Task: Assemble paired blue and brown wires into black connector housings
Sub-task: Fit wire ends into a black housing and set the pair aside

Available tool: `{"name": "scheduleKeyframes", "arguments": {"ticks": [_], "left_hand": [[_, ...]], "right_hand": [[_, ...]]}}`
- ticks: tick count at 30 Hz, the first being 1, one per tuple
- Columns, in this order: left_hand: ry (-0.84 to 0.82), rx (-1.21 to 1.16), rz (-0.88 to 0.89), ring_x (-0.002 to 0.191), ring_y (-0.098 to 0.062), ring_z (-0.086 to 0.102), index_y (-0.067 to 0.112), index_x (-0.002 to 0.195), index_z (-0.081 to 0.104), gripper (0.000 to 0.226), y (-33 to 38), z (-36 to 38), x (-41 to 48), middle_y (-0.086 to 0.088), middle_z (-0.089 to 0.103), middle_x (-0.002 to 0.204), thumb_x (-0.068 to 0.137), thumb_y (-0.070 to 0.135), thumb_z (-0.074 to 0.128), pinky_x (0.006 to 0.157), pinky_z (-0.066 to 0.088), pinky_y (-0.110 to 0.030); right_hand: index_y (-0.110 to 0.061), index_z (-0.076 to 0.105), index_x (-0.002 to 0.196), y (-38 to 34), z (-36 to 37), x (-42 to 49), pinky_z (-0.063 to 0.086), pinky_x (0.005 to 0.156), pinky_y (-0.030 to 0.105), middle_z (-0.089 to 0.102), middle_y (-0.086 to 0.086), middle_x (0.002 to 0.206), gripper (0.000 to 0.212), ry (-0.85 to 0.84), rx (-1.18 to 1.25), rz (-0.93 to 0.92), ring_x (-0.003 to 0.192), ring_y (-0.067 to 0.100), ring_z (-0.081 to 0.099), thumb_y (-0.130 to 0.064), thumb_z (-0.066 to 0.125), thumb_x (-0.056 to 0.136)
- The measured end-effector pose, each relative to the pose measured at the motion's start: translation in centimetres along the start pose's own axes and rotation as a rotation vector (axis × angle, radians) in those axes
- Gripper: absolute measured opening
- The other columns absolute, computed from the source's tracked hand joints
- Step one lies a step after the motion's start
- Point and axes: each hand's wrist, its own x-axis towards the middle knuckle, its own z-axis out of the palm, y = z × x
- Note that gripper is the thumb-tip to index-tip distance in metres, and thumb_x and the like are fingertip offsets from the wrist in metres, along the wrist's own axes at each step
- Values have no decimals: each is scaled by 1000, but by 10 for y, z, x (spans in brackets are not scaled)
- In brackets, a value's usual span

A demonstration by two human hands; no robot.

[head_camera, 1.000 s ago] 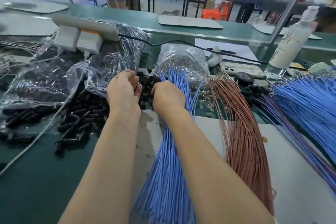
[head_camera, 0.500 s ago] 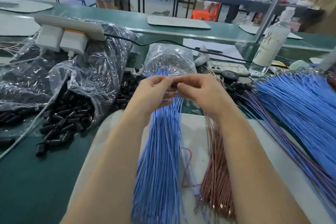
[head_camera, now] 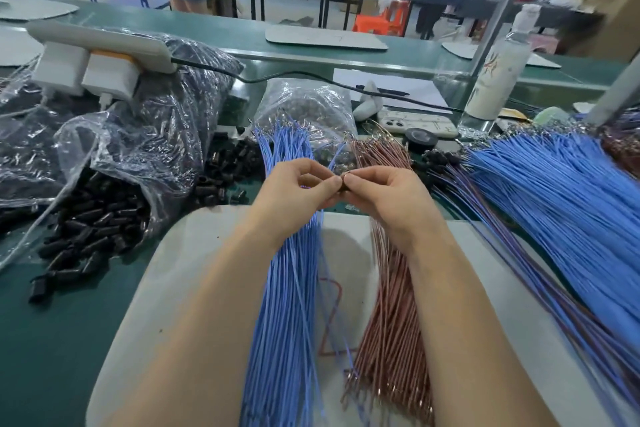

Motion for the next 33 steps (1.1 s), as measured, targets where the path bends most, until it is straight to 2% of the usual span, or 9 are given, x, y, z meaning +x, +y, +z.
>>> {"name": "scheduleKeyframes", "arguments": {"ticks": [4,8,11,13,17,20,23,29,33], "left_hand": [[24,72,78,71,-16,69,15,81,67,5,5,-9,-3,-1,69,72,85,15,69,81,57,-35],[94,-414,-55,62,-6,65,10,83,64,6,7,-16,2,3,68,63,89,12,63,64,54,-16],[124,-721,-166,55,-4,58,8,88,63,10,6,-16,6,-1,67,69,93,14,57,54,51,-13],[162,-969,-236,60,-5,60,4,92,62,8,5,-19,8,-5,65,77,91,11,58,54,51,-12],[201,-1284,-312,79,-12,60,-1,87,61,4,6,-27,10,-9,60,85,87,3,61,60,55,-14],[180,-1259,-308,80,-14,63,-1,82,61,4,8,-26,7,-11,62,80,86,0,60,61,55,-14],[193,-1174,-265,75,-14,66,-1,84,60,4,7,-24,7,-11,64,81,87,-3,58,63,56,-14],[293,-762,-98,60,-4,64,6,88,57,8,4,-14,8,-5,62,77,86,0,62,60,52,-11],[284,-715,-101,64,-6,64,10,84,57,10,2,-13,8,-3,61,79,86,4,64,62,53,-14]], "right_hand": [[-4,64,80,2,-11,4,51,56,12,60,3,65,12,202,-112,-47,50,3,57,0,60,90],[-16,62,84,2,-12,3,46,49,13,65,-2,66,10,251,-251,-153,48,-2,55,-7,63,88],[-19,57,86,10,3,4,53,60,25,69,1,73,10,204,-487,-169,60,8,63,-11,62,89],[-18,62,89,14,7,5,52,70,25,69,2,84,8,204,-703,-197,76,17,65,-12,57,92],[-16,67,105,9,8,0,39,77,14,59,-3,104,16,172,-891,-303,90,10,56,-19,58,92],[-17,67,86,3,17,-9,43,62,13,62,-9,79,24,12,-916,-206,70,5,57,-41,64,87],[-11,61,68,5,29,-13,42,52,26,53,-1,56,45,-198,-1120,21,53,16,51,-54,65,83],[0,70,87,1,25,-13,45,57,28,65,13,71,32,-214,-1037,29,59,20,54,-31,63,89],[-9,65,68,-2,25,-16,38,43,21,54,-1,49,42,-257,-1039,69,39,10,48,-48,66,84]]}}
